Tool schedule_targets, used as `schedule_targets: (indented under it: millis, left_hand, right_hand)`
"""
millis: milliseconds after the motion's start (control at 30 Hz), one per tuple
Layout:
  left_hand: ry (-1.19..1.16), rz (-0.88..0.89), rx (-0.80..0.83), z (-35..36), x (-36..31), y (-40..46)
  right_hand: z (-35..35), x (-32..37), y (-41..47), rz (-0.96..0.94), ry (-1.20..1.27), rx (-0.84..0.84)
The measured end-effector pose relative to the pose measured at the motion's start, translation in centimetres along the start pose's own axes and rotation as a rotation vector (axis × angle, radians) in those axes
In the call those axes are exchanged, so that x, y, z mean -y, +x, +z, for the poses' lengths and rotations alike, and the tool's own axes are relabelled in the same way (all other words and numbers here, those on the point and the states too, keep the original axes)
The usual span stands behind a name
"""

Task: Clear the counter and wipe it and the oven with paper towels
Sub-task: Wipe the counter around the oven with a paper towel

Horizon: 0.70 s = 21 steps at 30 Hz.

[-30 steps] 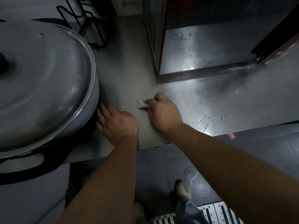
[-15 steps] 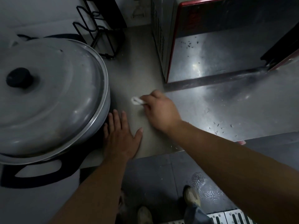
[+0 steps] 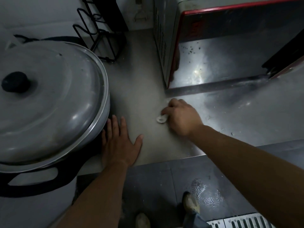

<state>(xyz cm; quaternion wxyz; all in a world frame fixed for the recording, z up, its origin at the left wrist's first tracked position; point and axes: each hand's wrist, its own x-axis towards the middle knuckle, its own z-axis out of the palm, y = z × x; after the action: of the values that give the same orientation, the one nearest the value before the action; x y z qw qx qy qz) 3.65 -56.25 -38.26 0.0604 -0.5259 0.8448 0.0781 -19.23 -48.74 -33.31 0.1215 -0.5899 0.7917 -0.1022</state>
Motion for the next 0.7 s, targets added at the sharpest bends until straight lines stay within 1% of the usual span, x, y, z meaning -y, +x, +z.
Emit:
schedule_targets:
  millis: [100, 200, 267, 333, 400, 433, 467, 533, 567, 600, 633, 700]
  left_hand:
    - [0.018, 0.004, 0.014, 0.0, -0.2, 0.0]
    - [0.037, -0.002, 0.022, -0.1, -0.2, 0.0]
    - [0.046, -0.008, 0.048, -0.4, -0.4, 0.0]
    - [0.043, -0.043, 0.103, -1.1, -1.4, 0.1]
    - [-0.028, -0.104, 0.137, -2.4, -3.4, 0.8]
    - [-0.062, -0.097, 0.143, -3.0, -4.5, 1.4]
    - [-0.068, -0.039, 0.137, -3.6, -5.5, 1.9]
    - [0.005, 0.172, 0.094, -4.2, -6.8, 2.3]
    - [0.041, 0.261, 0.087, -4.1, -7.1, 2.3]
    - [0.056, 0.311, 0.102, -3.8, -7.3, 2.2]
    - [0.054, 0.319, 0.123, -3.3, -7.4, 2.0]
    - [0.028, 0.267, 0.146, -2.3, -7.8, 1.8]
  right_hand:
    - [-1.5, -4.5, -1.2, 0.192, -0.065, -0.018]
    - [-2.8, -6.4, -1.5, 0.387, -0.048, -0.078]
    - [-3.2, -5.4, -1.4, 0.396, 0.007, -0.165]
    - [-3.2, -3.1, -1.5, 0.34, 0.069, -0.224]
    - [-2.7, -0.7, -1.9, 0.299, 0.149, -0.244]
    - [-2.2, 0.3, -2.3, 0.302, 0.187, -0.225]
    - [-1.6, 0.9, -2.9, 0.315, 0.211, -0.178]
    - [-0.3, 0.6, -4.4, 0.329, 0.191, -0.071]
    - [0.1, -0.2, -5.3, 0.331, 0.16, -0.053]
    - [0.2, -1.4, -6.1, 0.343, 0.125, -0.07]
    - [0.0, -2.9, -6.8, 0.372, 0.093, -0.098]
    - [-1.0, -6.3, -7.7, 0.469, 0.053, -0.136]
